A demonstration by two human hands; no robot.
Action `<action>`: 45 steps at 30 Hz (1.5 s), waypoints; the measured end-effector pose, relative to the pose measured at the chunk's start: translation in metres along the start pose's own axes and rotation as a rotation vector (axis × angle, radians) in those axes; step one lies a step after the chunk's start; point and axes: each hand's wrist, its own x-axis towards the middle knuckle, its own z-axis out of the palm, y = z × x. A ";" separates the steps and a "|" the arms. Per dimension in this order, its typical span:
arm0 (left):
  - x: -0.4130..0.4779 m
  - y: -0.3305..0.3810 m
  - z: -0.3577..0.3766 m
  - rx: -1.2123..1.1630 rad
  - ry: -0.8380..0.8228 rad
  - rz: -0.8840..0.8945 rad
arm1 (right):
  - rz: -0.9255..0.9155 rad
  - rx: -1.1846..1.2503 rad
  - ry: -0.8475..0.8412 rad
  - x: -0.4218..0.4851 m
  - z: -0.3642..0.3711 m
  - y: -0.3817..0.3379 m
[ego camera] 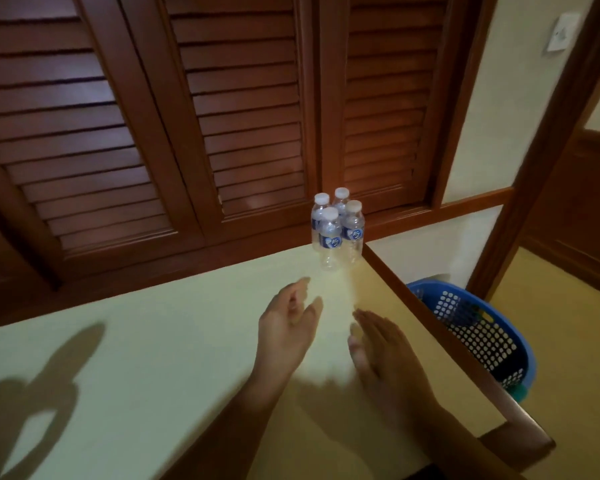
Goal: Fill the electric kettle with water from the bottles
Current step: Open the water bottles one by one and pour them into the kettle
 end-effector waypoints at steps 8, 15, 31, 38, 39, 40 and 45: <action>-0.100 0.004 -0.114 -0.046 0.219 -0.002 | -0.307 0.323 -0.116 -0.012 0.043 -0.117; -0.183 -0.011 -0.210 -0.038 0.522 -0.048 | -0.489 0.627 -0.312 -0.060 0.071 -0.226; -0.318 -0.032 -0.433 -0.052 0.904 -0.014 | -0.613 0.946 -0.522 -0.181 0.143 -0.450; -0.299 -0.091 -0.558 0.031 0.837 -0.078 | -0.581 0.716 -0.514 -0.181 0.200 -0.565; -0.294 -0.100 -0.574 0.057 0.825 -0.095 | -0.581 0.679 -0.488 -0.178 0.211 -0.578; -0.289 -0.109 -0.588 0.073 0.814 -0.109 | -0.581 0.654 -0.466 -0.174 0.222 -0.592; -0.268 -0.140 -0.632 0.009 0.811 -0.151 | -0.684 0.421 -0.276 -0.142 0.279 -0.653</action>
